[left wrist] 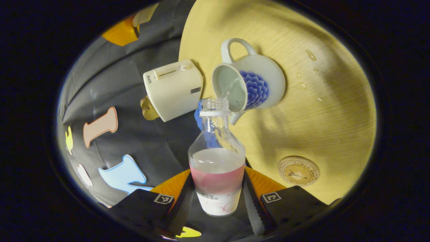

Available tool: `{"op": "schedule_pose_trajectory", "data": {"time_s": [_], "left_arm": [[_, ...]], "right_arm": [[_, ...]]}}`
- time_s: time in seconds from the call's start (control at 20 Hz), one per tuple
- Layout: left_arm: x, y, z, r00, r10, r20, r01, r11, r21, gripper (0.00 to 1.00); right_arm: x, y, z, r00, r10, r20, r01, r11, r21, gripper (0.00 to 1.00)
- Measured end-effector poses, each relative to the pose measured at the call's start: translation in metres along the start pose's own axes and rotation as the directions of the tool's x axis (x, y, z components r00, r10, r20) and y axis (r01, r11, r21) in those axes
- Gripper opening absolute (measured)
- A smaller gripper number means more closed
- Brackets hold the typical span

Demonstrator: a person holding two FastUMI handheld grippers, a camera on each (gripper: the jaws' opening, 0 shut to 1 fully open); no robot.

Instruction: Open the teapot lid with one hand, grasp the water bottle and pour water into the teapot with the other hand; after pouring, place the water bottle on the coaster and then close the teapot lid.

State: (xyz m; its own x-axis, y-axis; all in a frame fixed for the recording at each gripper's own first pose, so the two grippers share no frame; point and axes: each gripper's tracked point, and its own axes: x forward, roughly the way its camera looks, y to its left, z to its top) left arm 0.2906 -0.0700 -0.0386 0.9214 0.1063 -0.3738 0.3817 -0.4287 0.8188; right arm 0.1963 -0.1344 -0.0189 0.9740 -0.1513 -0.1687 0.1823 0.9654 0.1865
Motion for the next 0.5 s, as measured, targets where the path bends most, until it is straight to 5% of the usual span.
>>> {"op": "schedule_pose_trajectory", "data": {"time_s": [0.5], "left_arm": [[-0.009,0.022,-0.001,0.999,0.027,-0.041,-0.021,0.987,0.157,0.85]], "right_arm": [[0.0,0.0,-0.001,1.0,0.003,-0.005,-0.003,1.0,0.011,0.1]]}}
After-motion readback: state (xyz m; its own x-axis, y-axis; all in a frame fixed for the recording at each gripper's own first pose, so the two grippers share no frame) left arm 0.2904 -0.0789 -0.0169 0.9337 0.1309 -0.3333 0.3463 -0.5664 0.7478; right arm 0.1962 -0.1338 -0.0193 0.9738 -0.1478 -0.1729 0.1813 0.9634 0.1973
